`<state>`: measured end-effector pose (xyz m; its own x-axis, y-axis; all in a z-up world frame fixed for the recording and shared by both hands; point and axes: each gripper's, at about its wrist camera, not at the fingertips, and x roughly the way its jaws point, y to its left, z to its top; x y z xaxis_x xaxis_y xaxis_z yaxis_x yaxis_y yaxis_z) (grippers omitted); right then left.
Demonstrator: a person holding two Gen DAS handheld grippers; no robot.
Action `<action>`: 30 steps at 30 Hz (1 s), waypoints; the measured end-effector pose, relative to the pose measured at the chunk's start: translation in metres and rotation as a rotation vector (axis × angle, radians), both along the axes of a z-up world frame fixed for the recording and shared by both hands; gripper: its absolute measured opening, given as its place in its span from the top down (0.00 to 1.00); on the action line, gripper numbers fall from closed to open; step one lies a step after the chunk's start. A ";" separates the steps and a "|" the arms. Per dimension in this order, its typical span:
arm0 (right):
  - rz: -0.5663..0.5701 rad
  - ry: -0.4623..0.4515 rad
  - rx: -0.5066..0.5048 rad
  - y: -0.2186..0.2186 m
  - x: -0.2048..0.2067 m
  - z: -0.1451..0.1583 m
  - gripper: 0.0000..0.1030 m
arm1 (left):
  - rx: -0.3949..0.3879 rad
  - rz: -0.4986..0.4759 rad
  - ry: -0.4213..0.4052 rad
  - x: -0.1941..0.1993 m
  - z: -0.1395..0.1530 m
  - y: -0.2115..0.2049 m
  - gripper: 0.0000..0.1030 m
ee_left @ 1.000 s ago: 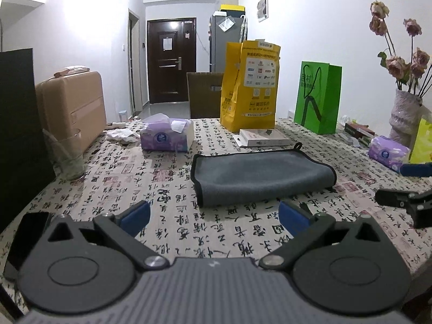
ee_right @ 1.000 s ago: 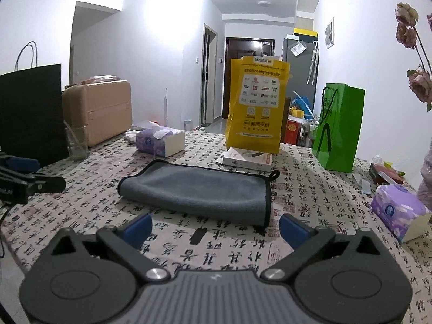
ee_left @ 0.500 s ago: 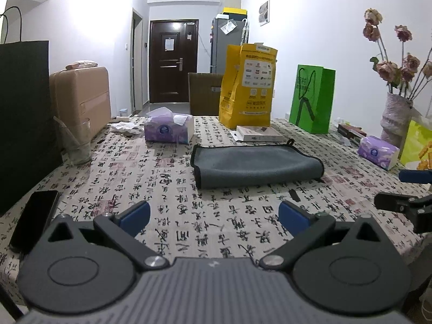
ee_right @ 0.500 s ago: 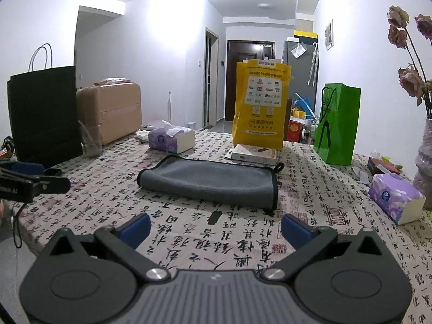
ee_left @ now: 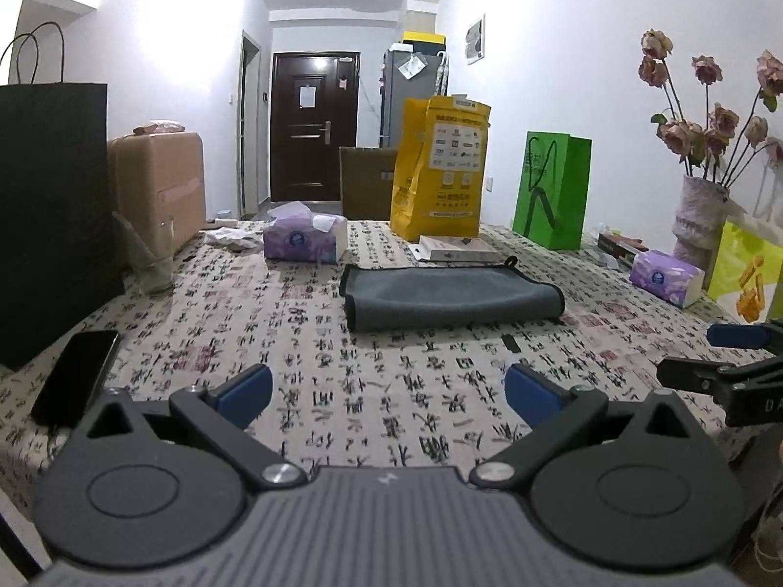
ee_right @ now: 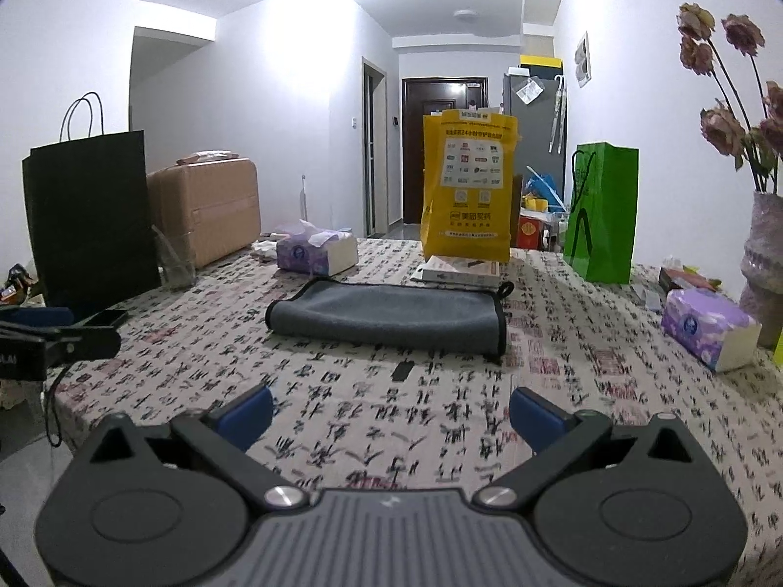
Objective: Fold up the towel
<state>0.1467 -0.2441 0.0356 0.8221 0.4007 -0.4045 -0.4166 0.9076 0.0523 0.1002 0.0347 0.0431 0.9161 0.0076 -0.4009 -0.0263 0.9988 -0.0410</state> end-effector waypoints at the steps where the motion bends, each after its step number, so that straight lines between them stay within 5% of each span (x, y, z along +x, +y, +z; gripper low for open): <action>1: -0.001 0.001 0.002 -0.001 -0.003 -0.001 0.00 | -0.003 0.005 0.000 -0.003 -0.001 0.001 0.00; 30: 0.017 -0.091 0.070 0.000 -0.065 -0.008 0.00 | 0.035 -0.022 -0.099 -0.056 -0.012 -0.008 0.00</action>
